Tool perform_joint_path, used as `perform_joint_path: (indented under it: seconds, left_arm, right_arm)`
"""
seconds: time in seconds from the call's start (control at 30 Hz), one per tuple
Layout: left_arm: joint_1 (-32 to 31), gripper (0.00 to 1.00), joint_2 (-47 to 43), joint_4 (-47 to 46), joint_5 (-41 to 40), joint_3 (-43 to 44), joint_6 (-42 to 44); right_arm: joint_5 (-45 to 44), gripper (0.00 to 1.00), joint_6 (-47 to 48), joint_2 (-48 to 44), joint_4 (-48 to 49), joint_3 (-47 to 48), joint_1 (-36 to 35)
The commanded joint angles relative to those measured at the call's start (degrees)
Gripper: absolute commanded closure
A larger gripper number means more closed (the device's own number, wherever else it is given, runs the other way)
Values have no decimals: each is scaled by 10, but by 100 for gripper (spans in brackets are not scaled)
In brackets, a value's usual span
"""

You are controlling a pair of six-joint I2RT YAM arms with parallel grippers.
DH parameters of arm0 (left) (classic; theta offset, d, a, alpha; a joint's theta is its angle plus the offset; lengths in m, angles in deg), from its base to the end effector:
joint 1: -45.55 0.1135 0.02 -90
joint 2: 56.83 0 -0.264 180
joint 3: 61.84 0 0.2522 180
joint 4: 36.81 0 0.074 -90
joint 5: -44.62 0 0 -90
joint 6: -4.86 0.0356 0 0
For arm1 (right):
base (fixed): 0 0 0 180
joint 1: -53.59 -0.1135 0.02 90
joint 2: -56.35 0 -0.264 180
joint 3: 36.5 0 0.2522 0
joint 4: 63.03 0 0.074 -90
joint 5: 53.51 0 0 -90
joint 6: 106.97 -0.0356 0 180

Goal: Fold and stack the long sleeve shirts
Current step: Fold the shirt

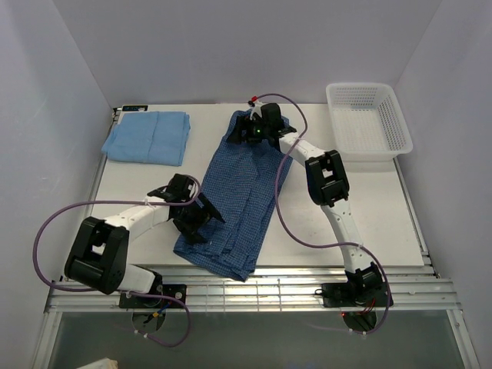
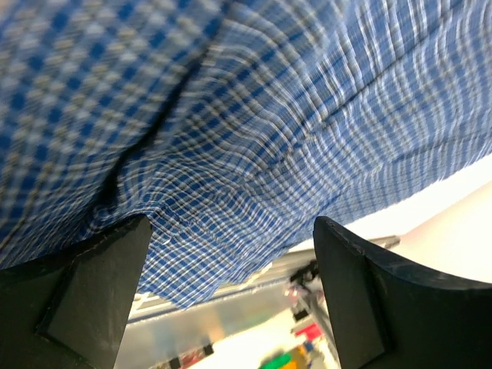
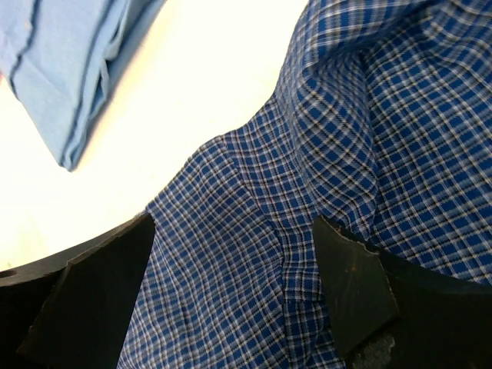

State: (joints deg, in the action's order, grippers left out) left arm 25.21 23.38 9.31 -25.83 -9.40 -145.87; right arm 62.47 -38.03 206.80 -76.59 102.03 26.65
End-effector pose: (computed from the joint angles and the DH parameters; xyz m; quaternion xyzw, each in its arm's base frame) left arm 0.2097 -0.0905 0.1528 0.3145 -0.9240 0.2175 0.0043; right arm 0.5208 0.2822 0.1460 -0.1621 0.8168 0.3852 0.3978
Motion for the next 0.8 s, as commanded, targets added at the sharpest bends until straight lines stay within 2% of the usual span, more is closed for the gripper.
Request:
perform_joint_path:
  seconds: [0.0,0.2,0.33,0.5,0.6,0.63,0.7,0.77]
  left_arm:
    - [-36,2,3,-26,28,-21,-15]
    - [-76,2,13,-80,74,-26,24]
    - [-82,2,5,-77,83,42,85]
    - [-81,2,-9,-22,78,132,173]
    - [-81,2,-42,30,26,155,213]
    - [-81,2,-52,45,1,157,224]
    - [-72,2,-70,102,-70,170,232]
    - [-66,2,-94,159,-142,177,234]
  right_arm:
    - [-4,10,-46,58,-50,9,-11]
    - [-19,10,-39,18,-43,13,-12]
    - [-42,10,-16,-45,-43,-17,-26]
    - [-77,10,29,-140,-108,-15,-31]
    - [-127,10,49,-235,-98,-95,-31]
    - [-133,10,58,-261,-96,-151,-31]
    - [-137,10,66,-335,-98,-207,-32]
    - [-140,10,68,-423,-108,-308,-36]
